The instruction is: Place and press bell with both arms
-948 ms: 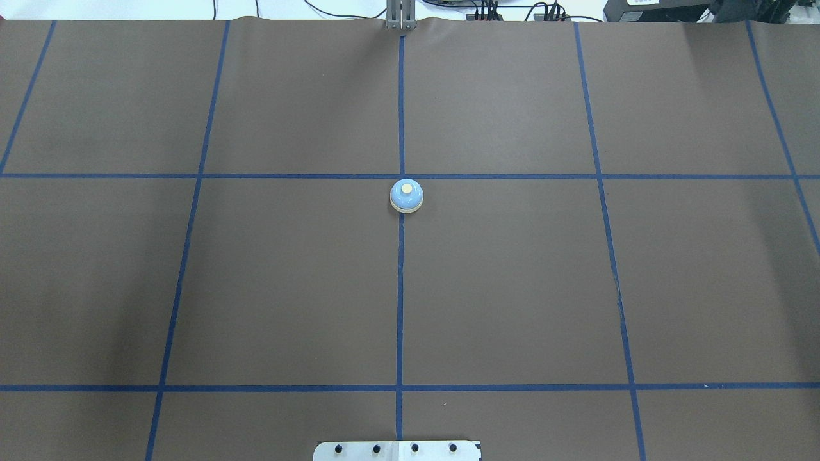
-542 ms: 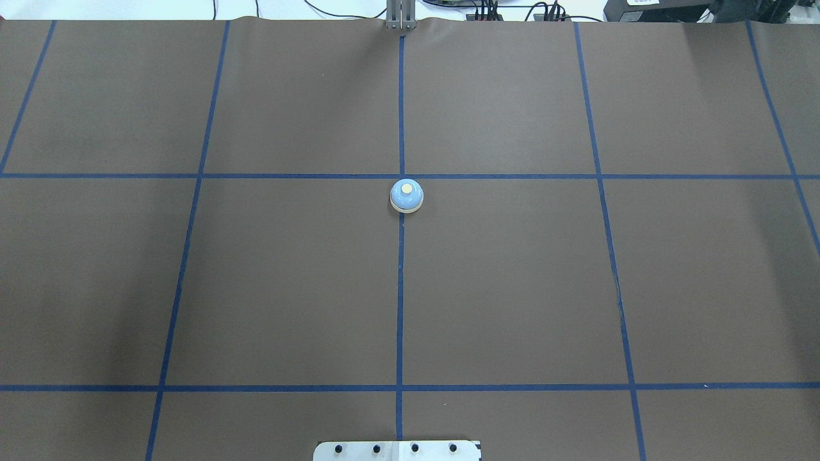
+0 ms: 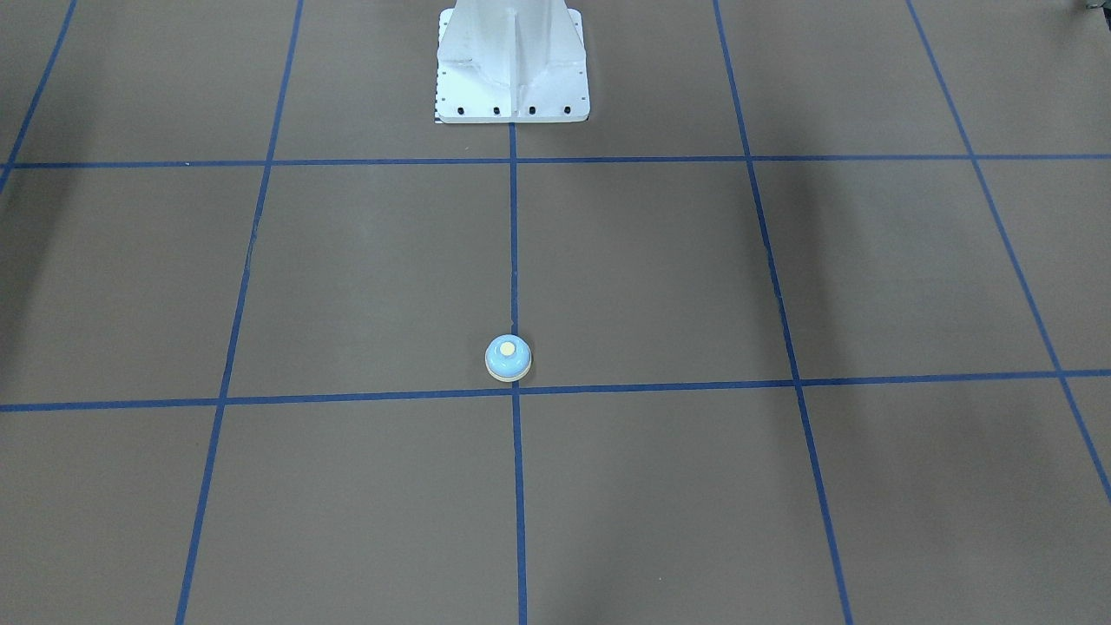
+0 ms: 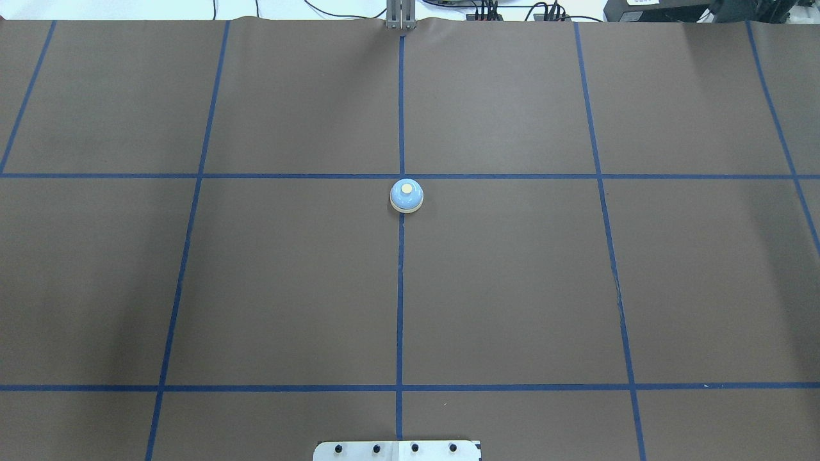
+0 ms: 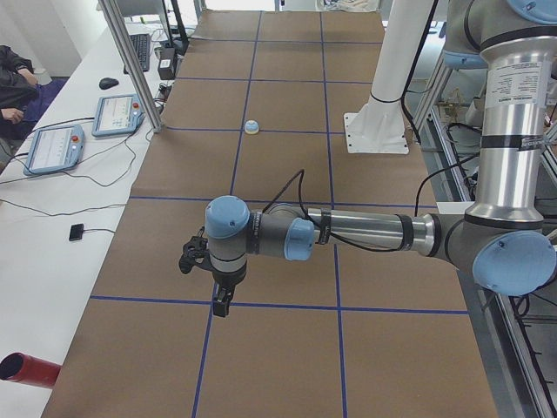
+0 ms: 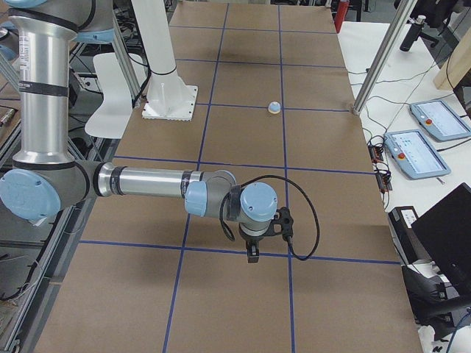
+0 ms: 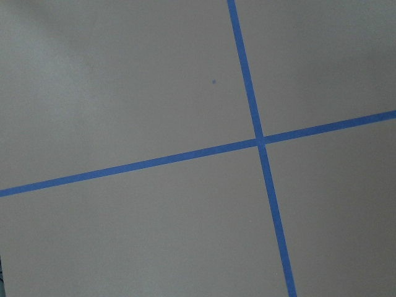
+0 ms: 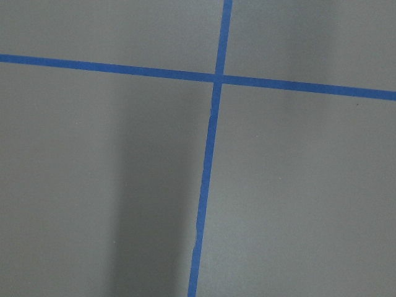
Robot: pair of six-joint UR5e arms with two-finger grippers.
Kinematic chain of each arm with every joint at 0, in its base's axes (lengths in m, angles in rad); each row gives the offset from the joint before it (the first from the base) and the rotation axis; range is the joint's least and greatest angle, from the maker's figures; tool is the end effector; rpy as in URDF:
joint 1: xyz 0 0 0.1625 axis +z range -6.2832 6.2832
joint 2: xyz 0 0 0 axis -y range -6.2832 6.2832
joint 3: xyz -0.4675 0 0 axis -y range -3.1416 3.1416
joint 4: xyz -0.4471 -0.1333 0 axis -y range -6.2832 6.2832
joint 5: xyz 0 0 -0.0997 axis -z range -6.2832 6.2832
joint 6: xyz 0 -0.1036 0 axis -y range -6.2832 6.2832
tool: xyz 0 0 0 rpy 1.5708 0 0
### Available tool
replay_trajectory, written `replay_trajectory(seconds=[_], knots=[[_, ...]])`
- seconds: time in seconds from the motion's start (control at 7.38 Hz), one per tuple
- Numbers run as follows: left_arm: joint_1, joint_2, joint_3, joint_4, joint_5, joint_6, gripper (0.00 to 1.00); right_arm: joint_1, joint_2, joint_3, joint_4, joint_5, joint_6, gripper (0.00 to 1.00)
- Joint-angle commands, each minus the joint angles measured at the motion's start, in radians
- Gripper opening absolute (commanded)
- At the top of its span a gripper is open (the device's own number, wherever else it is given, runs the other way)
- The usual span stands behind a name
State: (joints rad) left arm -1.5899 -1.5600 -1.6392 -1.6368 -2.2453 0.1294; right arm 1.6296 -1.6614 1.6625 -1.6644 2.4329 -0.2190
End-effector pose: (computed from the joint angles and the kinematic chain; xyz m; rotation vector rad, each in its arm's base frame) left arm -0.0791 -0.5488 0.6722 0.1687 0.6635 0.1476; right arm 0.0838 -0.4938 0.7039 0.0334 -0.8656 -0.1102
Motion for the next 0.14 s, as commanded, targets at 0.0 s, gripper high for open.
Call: replay_trajectory(seconds=[0.0], knots=[[0.001,-0.002,-0.001,0.000,0.001,0.001,1.00,0.000,0.000,0.000,0.000,0.000,0.001,1.00]])
